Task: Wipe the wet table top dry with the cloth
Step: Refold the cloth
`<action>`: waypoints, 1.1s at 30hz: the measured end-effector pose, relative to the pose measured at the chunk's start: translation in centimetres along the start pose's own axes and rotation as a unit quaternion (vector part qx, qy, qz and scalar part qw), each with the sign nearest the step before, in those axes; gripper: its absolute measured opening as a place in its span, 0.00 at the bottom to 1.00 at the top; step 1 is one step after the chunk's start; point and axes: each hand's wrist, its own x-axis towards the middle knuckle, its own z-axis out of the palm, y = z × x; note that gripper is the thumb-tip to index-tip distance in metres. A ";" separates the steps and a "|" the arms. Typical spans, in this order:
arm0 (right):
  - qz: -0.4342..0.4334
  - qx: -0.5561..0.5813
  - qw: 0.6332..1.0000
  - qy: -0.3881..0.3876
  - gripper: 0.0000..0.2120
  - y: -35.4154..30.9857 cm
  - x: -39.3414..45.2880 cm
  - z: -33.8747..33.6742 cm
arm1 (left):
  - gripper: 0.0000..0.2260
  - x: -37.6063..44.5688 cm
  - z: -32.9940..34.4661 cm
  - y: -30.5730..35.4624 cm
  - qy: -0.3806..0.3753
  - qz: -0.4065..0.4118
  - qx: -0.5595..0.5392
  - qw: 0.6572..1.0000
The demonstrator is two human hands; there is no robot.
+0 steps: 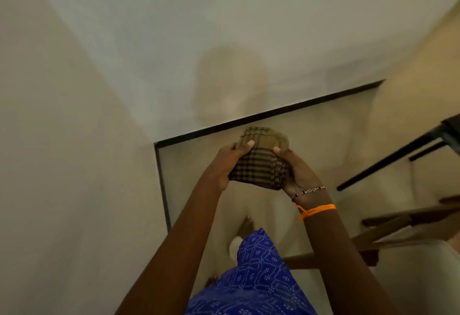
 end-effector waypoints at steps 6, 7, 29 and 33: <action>-0.060 0.022 0.995 0.078 0.16 -9.2 9.9 -3.7 | 0.19 12.9 7.3 8.1 -0.022 0.059 0.130 0.989; -0.066 0.024 0.993 0.092 0.12 -11.3 11.3 -4.5 | 0.19 14.9 9.0 9.6 -0.031 0.062 0.148 0.987; -0.250 0.389 0.860 0.218 0.23 -46.7 36.3 -26.5 | 0.14 50.4 53.7 27.4 -0.355 -0.019 0.321 0.878; -0.288 0.485 0.793 0.232 0.24 -51.2 37.8 -32.0 | 0.14 53.7 62.6 28.8 -0.459 -0.065 0.401 0.790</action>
